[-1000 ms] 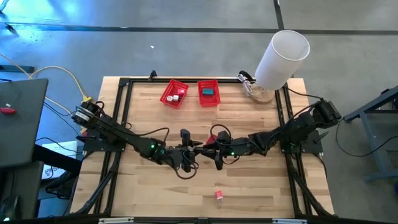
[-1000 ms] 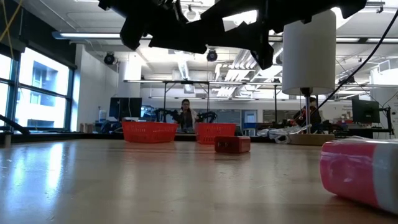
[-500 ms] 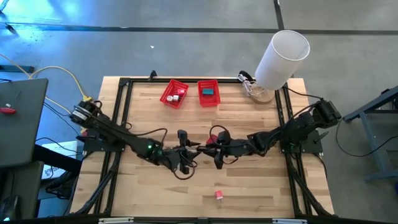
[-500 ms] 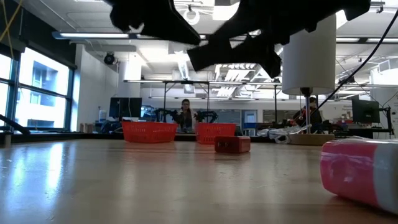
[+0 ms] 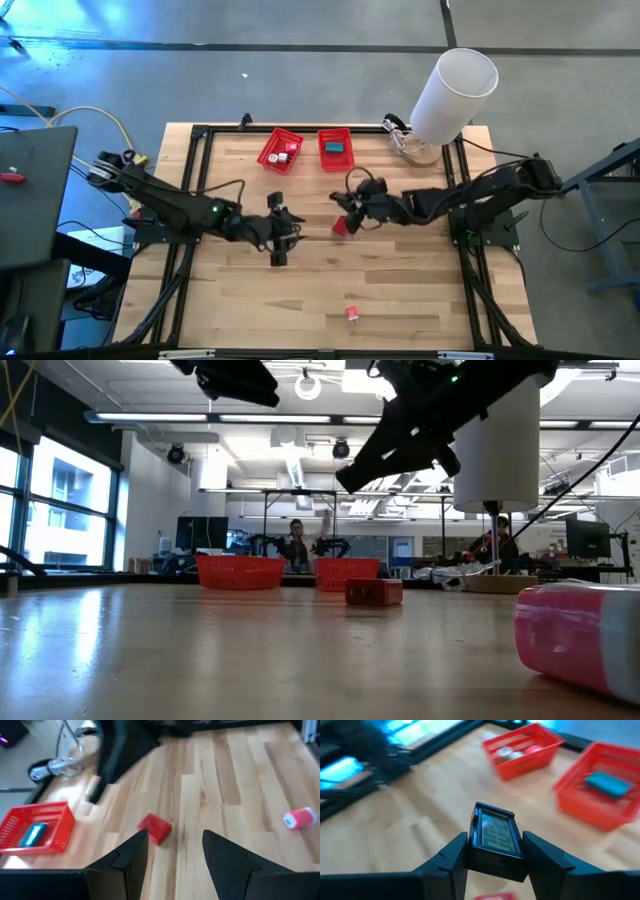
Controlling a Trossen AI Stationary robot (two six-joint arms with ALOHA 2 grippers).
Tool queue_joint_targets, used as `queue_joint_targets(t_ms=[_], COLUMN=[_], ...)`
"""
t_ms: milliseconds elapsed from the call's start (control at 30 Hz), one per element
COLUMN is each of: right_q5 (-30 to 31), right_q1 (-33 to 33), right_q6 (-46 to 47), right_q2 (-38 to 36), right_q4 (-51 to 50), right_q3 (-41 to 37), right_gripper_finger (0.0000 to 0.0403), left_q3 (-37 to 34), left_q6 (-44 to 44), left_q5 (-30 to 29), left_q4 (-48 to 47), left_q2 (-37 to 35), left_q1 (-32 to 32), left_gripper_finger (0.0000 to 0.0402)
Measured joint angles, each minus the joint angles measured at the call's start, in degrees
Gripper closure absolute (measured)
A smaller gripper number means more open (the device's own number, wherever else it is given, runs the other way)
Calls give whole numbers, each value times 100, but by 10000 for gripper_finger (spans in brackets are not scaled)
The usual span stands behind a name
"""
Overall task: Pick & Place Office items
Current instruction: Put the black digital clock into the right red bin
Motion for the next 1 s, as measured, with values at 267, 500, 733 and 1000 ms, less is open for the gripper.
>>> queue_joint_targets(t_ms=[267, 500, 733, 1000], right_q5=[-11, -546, -1136, -1564], right_q1=[-968, -1994, -2744, -3273], right_q6=[-688, -1224, -1522, -1513], right_q2=[148, 776, 1743, 2616], right_q4=[-830, -1144, -1154, -1355], right_q3=[720, 1343, 1938, 2303], right_gripper_finger=[253, 253, 253, 252], left_q3=[0, 0, 0, 0], left_q6=[-316, -863, -957, -991], left_q5=[996, 1634, 1784, 1780], left_q4=[-626, -969, -1014, -1031], left_q2=[-187, -174, -174, -174], left_q1=[608, 961, 1000, 989], left_gripper_finger=[222, 222, 222, 222])
